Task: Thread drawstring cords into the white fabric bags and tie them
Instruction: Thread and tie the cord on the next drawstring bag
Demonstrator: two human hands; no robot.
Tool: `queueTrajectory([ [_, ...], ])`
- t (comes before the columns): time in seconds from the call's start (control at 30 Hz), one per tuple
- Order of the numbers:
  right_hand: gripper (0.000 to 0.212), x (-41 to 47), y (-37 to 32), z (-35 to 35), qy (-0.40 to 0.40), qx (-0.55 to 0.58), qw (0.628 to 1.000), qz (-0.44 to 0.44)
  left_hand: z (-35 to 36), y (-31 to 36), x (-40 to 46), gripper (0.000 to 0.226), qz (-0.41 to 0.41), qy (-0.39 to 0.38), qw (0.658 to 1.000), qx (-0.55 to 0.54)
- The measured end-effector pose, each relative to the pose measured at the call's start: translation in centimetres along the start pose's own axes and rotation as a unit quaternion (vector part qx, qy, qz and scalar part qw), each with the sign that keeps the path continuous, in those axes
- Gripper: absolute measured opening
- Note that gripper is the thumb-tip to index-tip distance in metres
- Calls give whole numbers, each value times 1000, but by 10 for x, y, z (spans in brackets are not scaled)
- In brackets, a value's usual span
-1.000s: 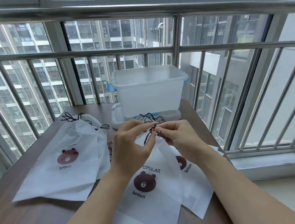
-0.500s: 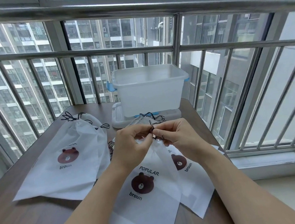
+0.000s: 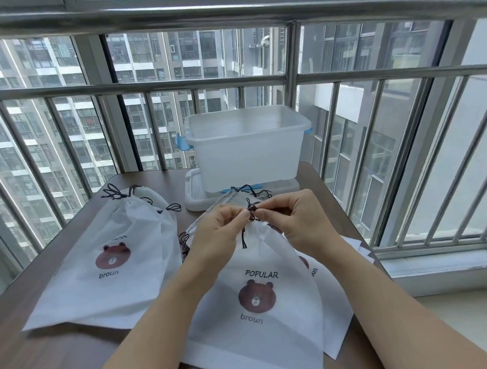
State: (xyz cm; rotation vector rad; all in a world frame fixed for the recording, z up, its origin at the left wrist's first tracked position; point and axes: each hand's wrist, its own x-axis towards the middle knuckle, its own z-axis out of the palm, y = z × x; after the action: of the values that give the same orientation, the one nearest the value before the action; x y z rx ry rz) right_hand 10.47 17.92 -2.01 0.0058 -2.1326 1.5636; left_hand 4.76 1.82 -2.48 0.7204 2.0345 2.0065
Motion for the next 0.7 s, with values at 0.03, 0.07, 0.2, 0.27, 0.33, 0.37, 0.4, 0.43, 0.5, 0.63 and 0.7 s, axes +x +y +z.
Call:
queueTrajectory([
  [0.03,11,0,0,0,1,9,1000,-4,0,1,0,17,-33,-29,997,-65],
  [0.07,13,0,0,0,-1,15,1000,-7,0,-1,1,17,-57,-50,990,-117],
  [0.2,23,-1,1,3,-12,44,999,-2,-3,4,-1,20,-101,-103,973,-183],
  [0.27,29,-1,-1,3,-34,62,998,1,-4,4,0,22,-106,-110,971,-182],
  [0.33,25,-2,-4,2,-57,56,997,-7,-4,3,0,24,-106,-103,971,-186],
  [0.37,22,-3,-5,1,-60,54,997,-9,-4,4,0,25,-108,-95,972,-184],
  [0.4,19,-3,-6,1,-59,54,997,-9,-4,3,0,24,-108,-89,973,-183],
  [0.43,17,-4,-7,1,-56,58,997,-6,-4,3,0,23,-107,-85,974,-183],
  [0.5,14,-4,-7,1,-49,67,997,6,-4,1,1,20,-101,-69,977,-176],
  [0.63,13,-4,-6,-2,-53,63,996,39,-3,-3,-1,22,-66,-37,991,-113],
  [0.7,13,-4,-7,-4,-72,64,994,61,-2,-2,-3,20,-29,-20,998,-58],
])
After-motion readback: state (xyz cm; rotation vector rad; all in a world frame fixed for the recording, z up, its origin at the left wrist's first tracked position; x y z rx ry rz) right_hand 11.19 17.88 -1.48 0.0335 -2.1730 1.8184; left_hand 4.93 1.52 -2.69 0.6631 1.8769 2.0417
